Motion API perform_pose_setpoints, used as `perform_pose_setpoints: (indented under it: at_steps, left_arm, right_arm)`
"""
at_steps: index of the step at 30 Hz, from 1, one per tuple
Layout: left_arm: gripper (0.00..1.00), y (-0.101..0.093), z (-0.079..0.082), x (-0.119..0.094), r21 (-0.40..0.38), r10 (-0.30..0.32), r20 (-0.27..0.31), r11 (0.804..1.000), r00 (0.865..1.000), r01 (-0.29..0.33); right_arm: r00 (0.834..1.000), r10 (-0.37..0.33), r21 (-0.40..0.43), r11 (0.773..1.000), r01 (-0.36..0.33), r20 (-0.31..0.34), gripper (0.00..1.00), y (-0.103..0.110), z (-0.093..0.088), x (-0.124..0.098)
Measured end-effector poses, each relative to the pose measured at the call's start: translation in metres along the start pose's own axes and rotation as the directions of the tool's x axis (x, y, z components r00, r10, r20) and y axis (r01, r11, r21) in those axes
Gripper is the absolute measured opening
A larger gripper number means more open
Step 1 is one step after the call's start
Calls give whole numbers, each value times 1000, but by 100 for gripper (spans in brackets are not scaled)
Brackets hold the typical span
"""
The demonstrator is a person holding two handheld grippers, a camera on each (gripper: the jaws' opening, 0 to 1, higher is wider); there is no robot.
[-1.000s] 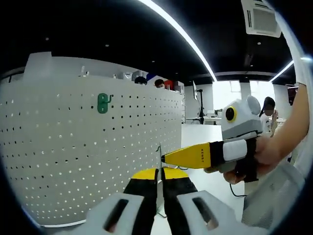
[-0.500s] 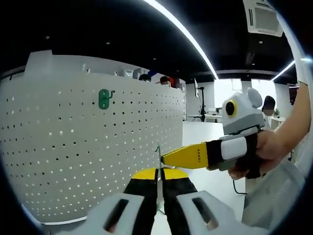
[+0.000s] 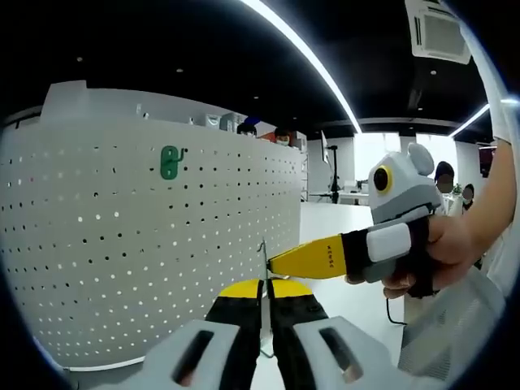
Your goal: Insert the hook assembly into the mounting plate slot until the hook locks in place.
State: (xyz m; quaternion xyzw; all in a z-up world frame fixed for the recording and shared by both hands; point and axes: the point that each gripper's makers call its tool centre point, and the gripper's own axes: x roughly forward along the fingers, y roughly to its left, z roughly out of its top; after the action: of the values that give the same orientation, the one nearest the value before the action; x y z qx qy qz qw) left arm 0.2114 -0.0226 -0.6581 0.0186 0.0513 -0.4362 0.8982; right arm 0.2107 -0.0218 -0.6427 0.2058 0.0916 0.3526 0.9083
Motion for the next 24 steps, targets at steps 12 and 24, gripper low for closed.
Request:
perform_pose_setpoints:
  at_steps: [12,24]
  left_arm:
    - [4,2,0,0,-13,6,1,1000,1000,-6]
    - [30,-3,-6,2,-17,-18,-29,1000,999,17]
  right_arm:
    - [1000,1,12,1000,-1,2,0,-1,0,1]
    - [1000,16,14,1000,-16,-9,0,3,-3,1]
